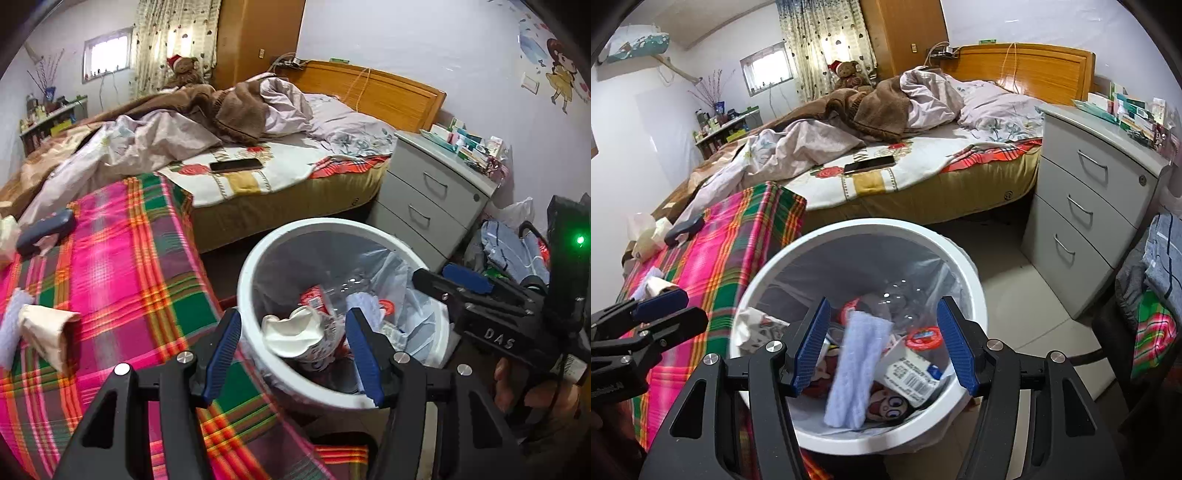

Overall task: Collect trash
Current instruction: 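Open both tools to drop the foam net and clear cup into the bin, then move both tools back over the plaid cloth, then grasp the second white foam net with left tool while right tool grasps crumpled paper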

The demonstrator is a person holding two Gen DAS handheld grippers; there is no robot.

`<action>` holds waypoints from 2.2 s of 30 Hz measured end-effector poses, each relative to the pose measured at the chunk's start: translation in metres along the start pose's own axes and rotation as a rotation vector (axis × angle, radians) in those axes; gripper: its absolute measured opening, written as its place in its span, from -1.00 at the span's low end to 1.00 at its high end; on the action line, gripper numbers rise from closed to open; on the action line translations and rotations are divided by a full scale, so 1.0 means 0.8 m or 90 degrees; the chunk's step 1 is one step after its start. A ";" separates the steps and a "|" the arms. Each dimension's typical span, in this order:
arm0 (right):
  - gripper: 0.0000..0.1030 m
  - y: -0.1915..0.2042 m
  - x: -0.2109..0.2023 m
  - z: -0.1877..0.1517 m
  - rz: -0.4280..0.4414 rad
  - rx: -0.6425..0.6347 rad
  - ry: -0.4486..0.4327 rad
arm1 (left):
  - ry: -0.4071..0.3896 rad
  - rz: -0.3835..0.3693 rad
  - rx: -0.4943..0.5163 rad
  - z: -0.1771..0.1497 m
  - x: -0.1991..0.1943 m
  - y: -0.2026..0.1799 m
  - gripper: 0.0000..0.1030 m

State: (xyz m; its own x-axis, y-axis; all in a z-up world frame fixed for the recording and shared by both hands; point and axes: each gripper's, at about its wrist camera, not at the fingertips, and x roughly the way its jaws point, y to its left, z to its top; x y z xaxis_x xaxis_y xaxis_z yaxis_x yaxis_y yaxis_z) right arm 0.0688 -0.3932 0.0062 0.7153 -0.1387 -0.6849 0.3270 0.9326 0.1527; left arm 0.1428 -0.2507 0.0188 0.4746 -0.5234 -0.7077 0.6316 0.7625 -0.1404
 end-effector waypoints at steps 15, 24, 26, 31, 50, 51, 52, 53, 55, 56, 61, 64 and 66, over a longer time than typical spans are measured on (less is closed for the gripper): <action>0.20 0.062 -0.019 0.000 0.048 -0.050 -0.035 | -0.042 0.050 -0.040 -0.027 -0.062 0.058 0.18; 0.20 0.112 -0.019 -0.002 0.088 -0.080 -0.041 | -0.059 0.106 -0.073 -0.046 -0.095 0.109 0.18; 0.20 0.124 -0.017 -0.002 0.096 -0.089 -0.042 | -0.063 0.117 -0.079 -0.050 -0.101 0.122 0.18; 0.20 0.156 -0.004 0.000 0.123 -0.112 -0.032 | -0.072 0.138 -0.111 -0.060 -0.117 0.165 0.18; 0.20 0.278 0.057 -0.003 0.216 -0.229 0.037 | -0.049 0.228 -0.202 -0.089 -0.132 0.323 0.18; 0.20 0.285 0.063 -0.003 0.226 -0.238 0.046 | -0.046 0.225 -0.202 -0.088 -0.128 0.329 0.18; 0.20 0.290 0.067 -0.004 0.230 -0.243 0.053 | -0.042 0.221 -0.202 -0.087 -0.124 0.335 0.18; 0.20 0.293 0.071 -0.004 0.238 -0.247 0.057 | -0.037 0.217 -0.200 -0.087 -0.119 0.340 0.18; 0.20 0.301 0.078 -0.005 0.252 -0.254 0.064 | -0.024 0.211 -0.201 -0.086 -0.110 0.349 0.19; 0.20 0.308 0.081 -0.006 0.259 -0.262 0.066 | -0.019 0.204 -0.199 -0.086 -0.105 0.354 0.19; 0.30 0.334 0.102 -0.012 0.270 -0.315 0.092 | 0.003 0.192 -0.186 -0.082 -0.084 0.369 0.20; 0.33 0.343 0.113 -0.016 0.280 -0.333 0.114 | 0.014 0.172 -0.187 -0.078 -0.073 0.379 0.22; 0.36 0.347 0.114 -0.015 0.273 -0.344 0.113 | 0.020 0.166 -0.185 -0.076 -0.067 0.384 0.22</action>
State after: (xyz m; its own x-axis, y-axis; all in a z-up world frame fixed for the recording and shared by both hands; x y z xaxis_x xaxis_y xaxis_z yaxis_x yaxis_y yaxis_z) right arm 0.2176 -0.1426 -0.0225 0.5859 0.2913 -0.7562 -0.3459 0.9338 0.0917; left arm 0.2742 0.0351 -0.0284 0.5739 -0.2893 -0.7661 0.2903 0.9466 -0.1400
